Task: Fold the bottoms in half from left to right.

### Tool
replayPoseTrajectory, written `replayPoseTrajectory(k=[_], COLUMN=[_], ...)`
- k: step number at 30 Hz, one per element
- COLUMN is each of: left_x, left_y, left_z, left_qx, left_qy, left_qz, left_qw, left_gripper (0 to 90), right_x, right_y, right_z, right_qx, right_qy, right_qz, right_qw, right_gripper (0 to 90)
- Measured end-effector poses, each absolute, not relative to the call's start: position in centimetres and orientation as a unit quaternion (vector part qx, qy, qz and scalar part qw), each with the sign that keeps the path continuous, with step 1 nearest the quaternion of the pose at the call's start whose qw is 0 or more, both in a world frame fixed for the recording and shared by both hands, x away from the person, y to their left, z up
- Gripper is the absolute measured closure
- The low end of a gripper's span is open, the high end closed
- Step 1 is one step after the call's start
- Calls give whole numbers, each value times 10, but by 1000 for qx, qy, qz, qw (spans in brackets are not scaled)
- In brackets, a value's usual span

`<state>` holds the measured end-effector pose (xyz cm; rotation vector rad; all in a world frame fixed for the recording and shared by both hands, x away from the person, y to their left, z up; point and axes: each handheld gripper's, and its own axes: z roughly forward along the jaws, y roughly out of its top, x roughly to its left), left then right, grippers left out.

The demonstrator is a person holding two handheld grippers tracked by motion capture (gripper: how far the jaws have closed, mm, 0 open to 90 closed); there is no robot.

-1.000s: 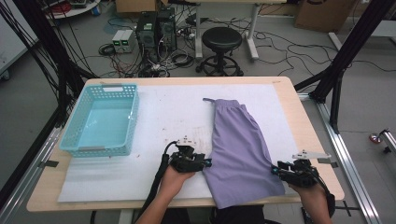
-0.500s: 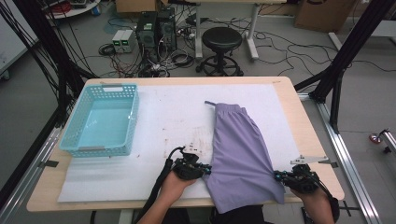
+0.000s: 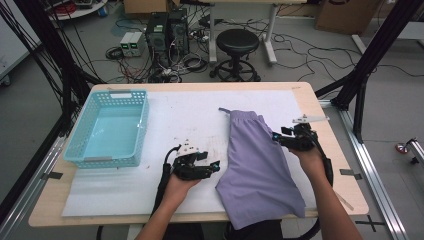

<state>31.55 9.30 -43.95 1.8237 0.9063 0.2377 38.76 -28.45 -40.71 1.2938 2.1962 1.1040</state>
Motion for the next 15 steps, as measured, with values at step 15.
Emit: replayPoseTrajectory(k=[15], left_x=[320], left_y=[124], left_z=[-429], left_qx=[757], left_qy=[332], left_qz=[155], left_qw=[541], left_gripper=[276], right_x=[459], right_y=[-242], right_z=[-422], right_qx=[441], right_qy=[792], right_qz=[377], right_qw=[189], right_gripper=[549])
